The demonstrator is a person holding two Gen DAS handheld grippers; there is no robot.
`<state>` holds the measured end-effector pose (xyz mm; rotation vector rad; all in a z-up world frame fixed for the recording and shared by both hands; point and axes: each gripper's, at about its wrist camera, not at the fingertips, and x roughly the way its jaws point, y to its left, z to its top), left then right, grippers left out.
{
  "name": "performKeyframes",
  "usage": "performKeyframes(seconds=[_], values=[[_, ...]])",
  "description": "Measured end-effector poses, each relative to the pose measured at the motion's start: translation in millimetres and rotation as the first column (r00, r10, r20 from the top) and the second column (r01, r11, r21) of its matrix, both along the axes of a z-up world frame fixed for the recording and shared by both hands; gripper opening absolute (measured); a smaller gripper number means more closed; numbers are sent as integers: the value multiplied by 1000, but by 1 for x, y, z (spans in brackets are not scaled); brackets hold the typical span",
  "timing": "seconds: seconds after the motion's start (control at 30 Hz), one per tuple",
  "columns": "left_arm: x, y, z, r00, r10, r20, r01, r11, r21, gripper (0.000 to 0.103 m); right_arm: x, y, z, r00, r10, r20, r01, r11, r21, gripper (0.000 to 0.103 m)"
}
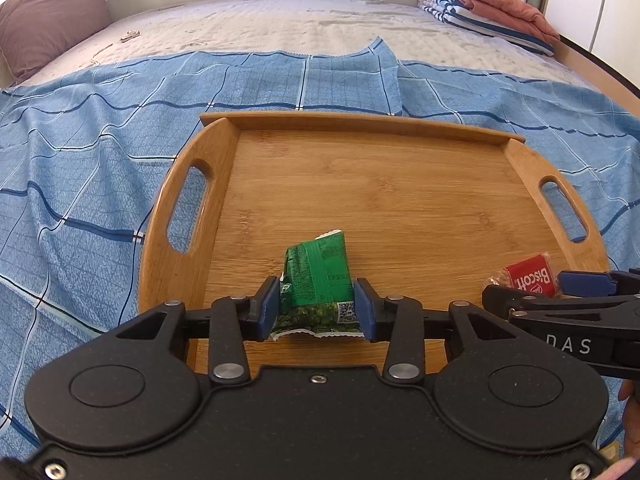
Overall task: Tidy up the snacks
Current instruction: 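Lower both snacks onto the wooden tray and open both grippers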
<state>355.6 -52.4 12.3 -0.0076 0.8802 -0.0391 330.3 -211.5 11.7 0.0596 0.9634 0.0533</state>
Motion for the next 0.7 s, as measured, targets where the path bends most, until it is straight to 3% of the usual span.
performKeyframes(seconds=[0.1,0.23,0.27,0.7], values=[[-1,0,-1,1000,6,3,-6,1000,15,47,-1,0,0,1000,2,2,-2,1000,8,86],[-6,0,3,999,16,37,-18,999,42,76,-3,-1,2,1000,-1,15,0,1000,23,88],[-7,0,6,999,15,49,-17,999,50,80,-5,-1,4,1000,1,21,-1,1000,29,89],[-37,9,32,996,4,88,-9,998,55,88,-28,3,30,996,8,83,-11,999,34,92]])
